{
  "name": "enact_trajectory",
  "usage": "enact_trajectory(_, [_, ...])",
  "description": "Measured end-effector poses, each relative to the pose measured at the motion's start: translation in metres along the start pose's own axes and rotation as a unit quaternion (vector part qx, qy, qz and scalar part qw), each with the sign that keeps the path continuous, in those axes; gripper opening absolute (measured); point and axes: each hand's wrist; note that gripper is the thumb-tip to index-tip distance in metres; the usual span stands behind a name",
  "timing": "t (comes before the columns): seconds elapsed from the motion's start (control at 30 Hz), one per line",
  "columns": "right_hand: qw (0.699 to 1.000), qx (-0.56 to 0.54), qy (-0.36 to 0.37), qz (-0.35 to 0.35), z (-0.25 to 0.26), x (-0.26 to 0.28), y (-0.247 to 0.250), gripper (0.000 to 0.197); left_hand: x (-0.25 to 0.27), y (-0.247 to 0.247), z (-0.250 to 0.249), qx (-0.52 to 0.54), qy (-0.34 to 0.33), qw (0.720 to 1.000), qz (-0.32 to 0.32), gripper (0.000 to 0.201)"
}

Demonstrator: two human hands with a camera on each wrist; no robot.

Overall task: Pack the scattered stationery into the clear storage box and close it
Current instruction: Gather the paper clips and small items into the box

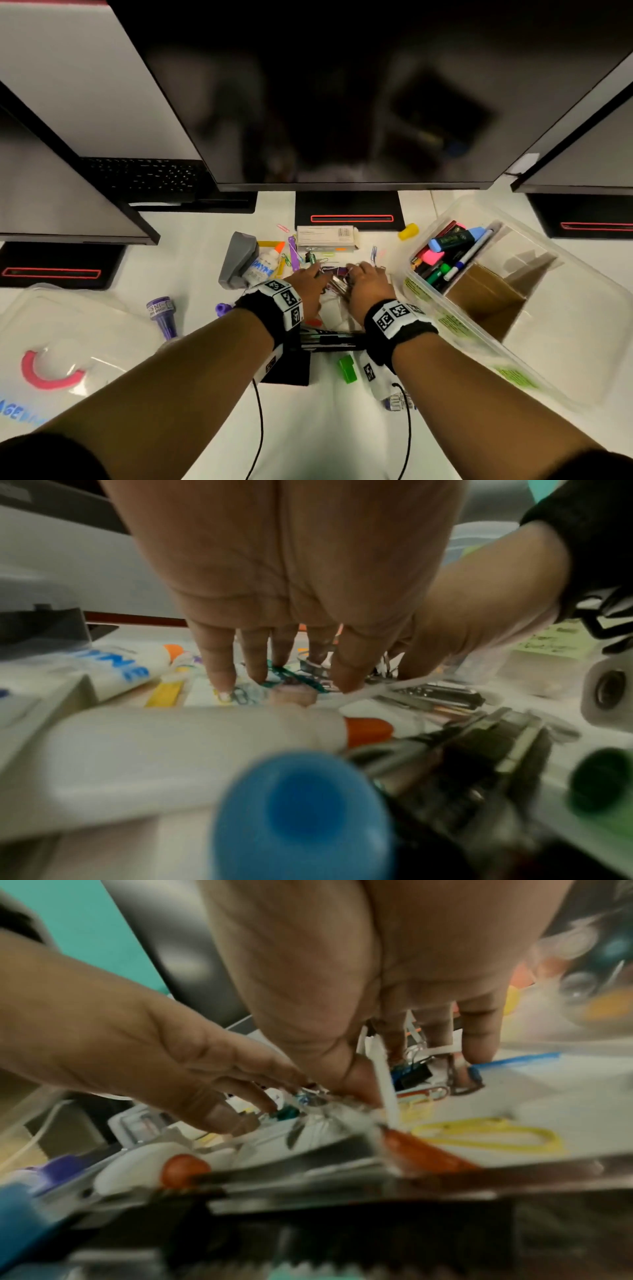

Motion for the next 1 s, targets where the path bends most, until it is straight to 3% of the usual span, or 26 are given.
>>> enact_trajectory(0.1, [0.997, -0.036, 0.058, -0.029, -0.009, 0.014, -0.012, 0.055, 0.015, -0.01, -0.002, 0.015, -0.036, 0.999, -0.014, 0.075])
enact_trajectory(0.23, [0.991, -0.077, 0.106, -0.028, -0.018, 0.03, -0.02, 0.056, 0.042, -0.024, -0.003, 0.026, -0.061, 0.997, -0.037, 0.053])
enact_trajectory(0.37, [0.98, -0.165, 0.085, -0.07, -0.025, 0.038, -0.017, 0.058, 0.049, -0.018, -0.007, -0.005, -0.032, 0.997, -0.075, 0.05])
enact_trajectory(0.57, [0.972, -0.198, 0.101, -0.083, -0.025, 0.048, -0.006, 0.054, 0.031, -0.006, -0.025, -0.051, -0.041, 0.994, -0.085, 0.036])
enact_trajectory(0.77, [0.959, -0.28, 0.013, -0.047, -0.027, 0.045, 0.003, 0.081, 0.027, -0.005, -0.021, -0.074, -0.043, 0.994, -0.07, 0.03])
enact_trajectory(1.0, [0.991, -0.113, 0.005, -0.073, -0.023, 0.026, 0.002, 0.05, 0.029, -0.005, -0.02, -0.072, -0.05, 0.995, -0.053, 0.02])
Point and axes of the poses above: each hand's wrist, its own x-axis away from the middle knuckle, its own y-axis out of the back of the hand, z = x × y, and after that the axes turned 15 degrees about -y, right-handed
